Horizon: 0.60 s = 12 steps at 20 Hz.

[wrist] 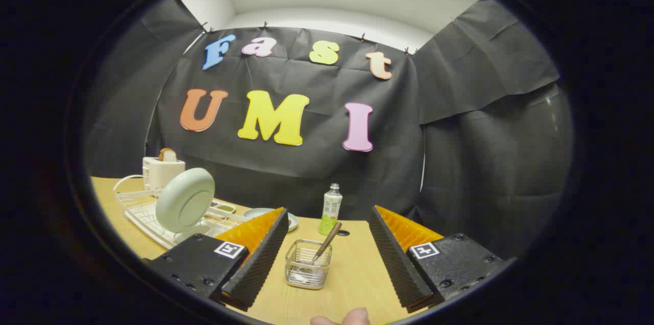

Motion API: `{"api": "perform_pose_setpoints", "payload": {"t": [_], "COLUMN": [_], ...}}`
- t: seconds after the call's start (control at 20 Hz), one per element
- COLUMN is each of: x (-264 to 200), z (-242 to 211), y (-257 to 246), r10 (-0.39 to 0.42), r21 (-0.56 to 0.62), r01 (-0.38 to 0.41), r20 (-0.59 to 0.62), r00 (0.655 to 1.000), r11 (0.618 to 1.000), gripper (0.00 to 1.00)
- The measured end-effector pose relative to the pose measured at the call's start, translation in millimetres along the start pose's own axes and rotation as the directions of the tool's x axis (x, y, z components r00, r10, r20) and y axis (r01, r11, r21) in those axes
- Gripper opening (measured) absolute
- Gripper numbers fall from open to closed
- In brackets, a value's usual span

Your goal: Take the plate from the dish rack, then take the spoon from the basket and place it into the plate.

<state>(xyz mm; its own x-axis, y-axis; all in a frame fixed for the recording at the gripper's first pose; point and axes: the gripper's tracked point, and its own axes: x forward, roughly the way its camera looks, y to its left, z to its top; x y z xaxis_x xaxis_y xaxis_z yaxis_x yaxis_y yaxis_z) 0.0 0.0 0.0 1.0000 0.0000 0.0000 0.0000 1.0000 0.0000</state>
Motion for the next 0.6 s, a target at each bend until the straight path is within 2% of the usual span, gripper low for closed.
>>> {"api": "perform_pose_setpoints", "payload": {"t": [0.1,0.6], "x": [-2,-38], "z": [6,1], "y": [-3,8], "r10": [-0.004,-0.047], "r21": [-0.021,0.056], "r01": [0.004,0.047], "r20": [0.019,-0.006], "r00": [1.000,0.999], "r11": [1.000,0.997], "gripper": [1.00,1.00]}}
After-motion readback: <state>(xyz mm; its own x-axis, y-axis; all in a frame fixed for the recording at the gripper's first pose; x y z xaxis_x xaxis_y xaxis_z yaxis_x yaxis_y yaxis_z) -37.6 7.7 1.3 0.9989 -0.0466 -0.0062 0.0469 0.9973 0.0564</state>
